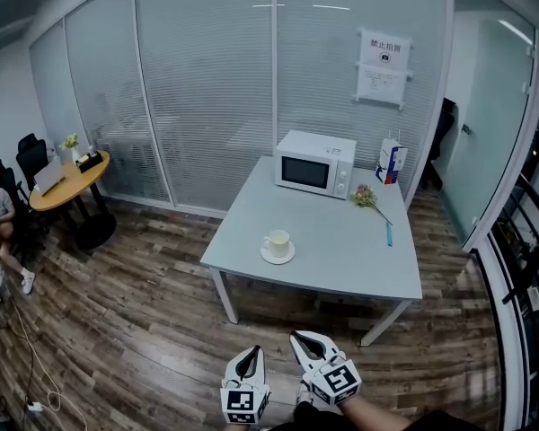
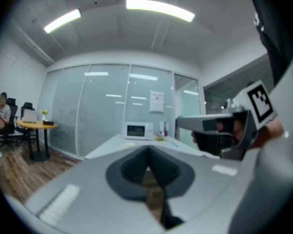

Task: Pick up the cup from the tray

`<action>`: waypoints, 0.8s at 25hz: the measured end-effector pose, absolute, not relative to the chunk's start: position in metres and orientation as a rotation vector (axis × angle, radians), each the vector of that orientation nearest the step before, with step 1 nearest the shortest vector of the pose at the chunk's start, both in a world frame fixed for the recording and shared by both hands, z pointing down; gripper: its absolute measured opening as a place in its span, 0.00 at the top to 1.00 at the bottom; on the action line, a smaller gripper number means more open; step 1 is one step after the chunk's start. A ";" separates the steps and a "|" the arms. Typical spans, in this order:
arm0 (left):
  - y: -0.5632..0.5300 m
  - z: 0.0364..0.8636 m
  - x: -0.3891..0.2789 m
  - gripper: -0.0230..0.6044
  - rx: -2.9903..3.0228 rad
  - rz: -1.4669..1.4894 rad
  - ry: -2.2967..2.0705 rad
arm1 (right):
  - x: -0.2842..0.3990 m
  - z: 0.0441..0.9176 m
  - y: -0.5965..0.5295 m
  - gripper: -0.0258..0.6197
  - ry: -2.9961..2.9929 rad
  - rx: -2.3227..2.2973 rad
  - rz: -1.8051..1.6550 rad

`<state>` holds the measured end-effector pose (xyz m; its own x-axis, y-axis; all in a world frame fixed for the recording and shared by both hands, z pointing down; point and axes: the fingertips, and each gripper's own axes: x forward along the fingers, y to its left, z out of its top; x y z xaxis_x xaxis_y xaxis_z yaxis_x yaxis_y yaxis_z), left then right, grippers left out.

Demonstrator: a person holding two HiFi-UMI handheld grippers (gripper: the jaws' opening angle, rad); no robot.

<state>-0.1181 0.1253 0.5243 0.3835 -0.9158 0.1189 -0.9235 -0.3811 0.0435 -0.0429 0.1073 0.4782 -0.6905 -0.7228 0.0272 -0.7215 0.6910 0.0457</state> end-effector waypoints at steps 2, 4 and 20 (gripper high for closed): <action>0.113 0.524 -0.117 0.96 2.520 0.122 -1.702 | -0.040 0.479 0.095 0.98 -2.860 1.214 -0.039; 0.097 0.525 -0.114 0.96 2.515 0.136 -1.714 | -0.035 0.477 0.079 0.98 -2.874 1.214 -0.032; -0.061 0.507 -0.052 0.96 2.478 0.110 -1.801 | 0.031 0.469 -0.066 0.98 -2.956 1.098 -0.118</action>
